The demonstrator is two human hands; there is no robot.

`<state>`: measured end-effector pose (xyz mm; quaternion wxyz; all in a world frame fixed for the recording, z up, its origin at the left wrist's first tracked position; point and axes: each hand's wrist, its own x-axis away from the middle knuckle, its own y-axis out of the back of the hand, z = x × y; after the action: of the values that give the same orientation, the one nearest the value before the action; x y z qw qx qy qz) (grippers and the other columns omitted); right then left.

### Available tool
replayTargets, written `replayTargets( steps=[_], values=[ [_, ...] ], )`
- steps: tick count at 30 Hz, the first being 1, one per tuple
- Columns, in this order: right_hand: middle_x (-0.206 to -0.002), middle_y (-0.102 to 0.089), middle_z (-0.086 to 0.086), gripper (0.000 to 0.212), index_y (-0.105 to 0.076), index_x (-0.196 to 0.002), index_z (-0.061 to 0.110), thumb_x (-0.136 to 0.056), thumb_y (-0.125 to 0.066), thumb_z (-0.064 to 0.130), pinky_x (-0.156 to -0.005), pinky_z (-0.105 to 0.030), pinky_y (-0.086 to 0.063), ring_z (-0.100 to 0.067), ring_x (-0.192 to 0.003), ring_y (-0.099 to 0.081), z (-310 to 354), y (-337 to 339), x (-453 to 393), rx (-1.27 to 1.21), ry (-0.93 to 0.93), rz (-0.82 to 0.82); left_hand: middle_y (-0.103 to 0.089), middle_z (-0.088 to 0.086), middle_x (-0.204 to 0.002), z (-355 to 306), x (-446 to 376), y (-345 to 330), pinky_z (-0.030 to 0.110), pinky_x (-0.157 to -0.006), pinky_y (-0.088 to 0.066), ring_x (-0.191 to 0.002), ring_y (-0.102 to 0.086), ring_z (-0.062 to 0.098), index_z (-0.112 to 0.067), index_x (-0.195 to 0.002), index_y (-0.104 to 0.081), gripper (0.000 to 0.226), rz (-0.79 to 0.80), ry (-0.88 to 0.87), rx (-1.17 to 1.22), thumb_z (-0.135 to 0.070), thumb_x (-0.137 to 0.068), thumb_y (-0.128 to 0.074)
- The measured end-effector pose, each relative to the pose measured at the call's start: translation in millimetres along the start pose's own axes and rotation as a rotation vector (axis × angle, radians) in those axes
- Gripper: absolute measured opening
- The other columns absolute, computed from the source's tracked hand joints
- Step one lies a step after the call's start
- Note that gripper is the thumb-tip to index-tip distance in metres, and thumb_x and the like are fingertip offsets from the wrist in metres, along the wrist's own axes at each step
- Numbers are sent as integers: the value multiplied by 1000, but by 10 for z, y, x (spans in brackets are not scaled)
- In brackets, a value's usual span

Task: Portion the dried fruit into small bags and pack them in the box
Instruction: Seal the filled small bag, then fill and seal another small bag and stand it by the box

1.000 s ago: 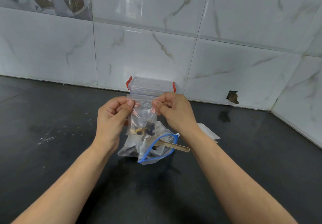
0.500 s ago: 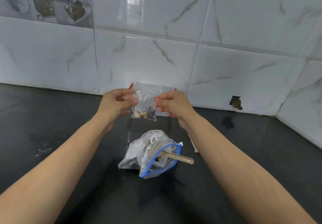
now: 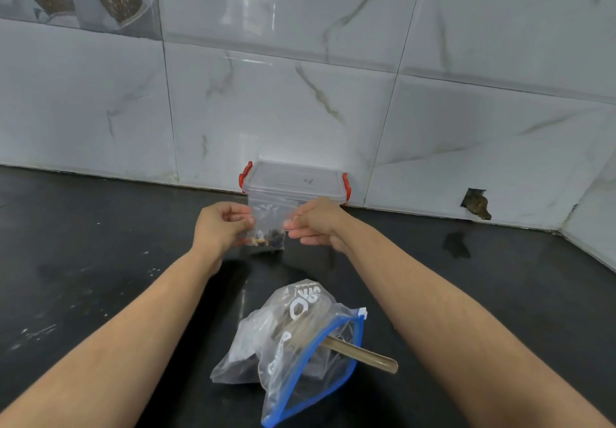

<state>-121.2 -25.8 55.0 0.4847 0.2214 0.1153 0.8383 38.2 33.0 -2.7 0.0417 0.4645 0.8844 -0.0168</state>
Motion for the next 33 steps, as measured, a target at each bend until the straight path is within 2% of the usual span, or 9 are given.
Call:
replayTargets(
  steps=[3, 7, 13, 17, 20, 22, 25, 30, 33],
  values=[
    [-119, -65, -12, 28, -56, -122, 5, -95, -51, 4, -86, -30, -52, -20, -110, -63, 0, -26, -36, -8, -8, 17, -67, 9, -85, 46, -41, 21, 28, -59, -56, -72, -65, 18, -3, -99, -64, 17, -23, 35, -29, 0, -83, -67],
    [-125, -60, -11, 31, -52, -127, 7, -96, -50, 3, -80, -29, -52, -18, -110, -61, -6, -64, -92, -6, -14, 31, -68, 3, -88, 61, -84, 18, 30, -67, -53, -75, -63, 13, -5, -110, -62, 25, -18, 25, -26, 0, -86, -63],
    [-131, -55, -9, 40, -45, -134, 9, -95, -49, 2, -76, -27, -50, -17, -111, -59, -36, 26, 38, 31, -5, -15, -61, 4, -119, -49, 2, 63, 31, -81, -50, -106, -58, 16, -8, -128, -56, 43, -48, -60, -105, -3, -86, -60],
    [-118, -65, -14, 27, -60, -118, 3, -91, -57, 5, -70, -24, -49, -13, -90, -61, -123, 226, 295, 132, 64, -100, -65, 1, -117, -185, 259, 91, 25, -78, -49, -106, -59, 11, -12, -119, -63, 35, -13, -171, -141, -2, -86, -56],
    [-114, -68, -9, 27, -67, -113, 8, -87, -64, 8, -89, -31, -50, -18, -100, -64, -289, 352, 498, 464, 169, -226, -67, 0, -111, -303, 510, 69, 21, -73, -49, -96, -61, 5, -14, -109, -67, 27, 55, -211, -143, -2, -88, -56],
    [-116, -68, 0, 27, -69, -112, 20, -87, -62, 12, -91, -32, -48, -18, -106, -63, -408, 423, 676, 690, 183, -313, -69, 3, -106, -394, 686, 50, 20, -71, -50, -89, -62, 6, -13, -103, -68, 22, 116, -224, -130, -2, -88, -57],
    [-115, -67, 4, 31, -68, -111, 29, -86, -58, 13, -82, -30, -50, -19, -102, -63, -579, 541, 980, 846, 99, -375, -71, 5, -98, -516, 958, 29, 20, -71, -49, -88, -62, 11, -14, -93, -70, 16, 205, -235, -120, -4, -88, -59],
    [-115, -66, -1, 37, -62, -117, 22, -83, -65, 36, -78, -31, -50, -21, -101, -62, -824, 656, 1362, 968, -65, -344, -73, 5, -93, -564, 1288, -16, 23, -71, -47, -89, -64, 12, -17, -89, -72, 15, 282, -250, -149, -6, -87, -61],
    [-112, -65, -3, 43, -60, -117, 18, -80, -67, 39, -74, -30, -47, -23, -100, -62, -990, 644, 1473, 995, -118, -343, -74, 6, -92, -548, 1416, -67, 23, -69, -45, -90, -66, 13, -15, -89, -72, 15, 290, -231, -116, -5, -87, -61]
  ],
)
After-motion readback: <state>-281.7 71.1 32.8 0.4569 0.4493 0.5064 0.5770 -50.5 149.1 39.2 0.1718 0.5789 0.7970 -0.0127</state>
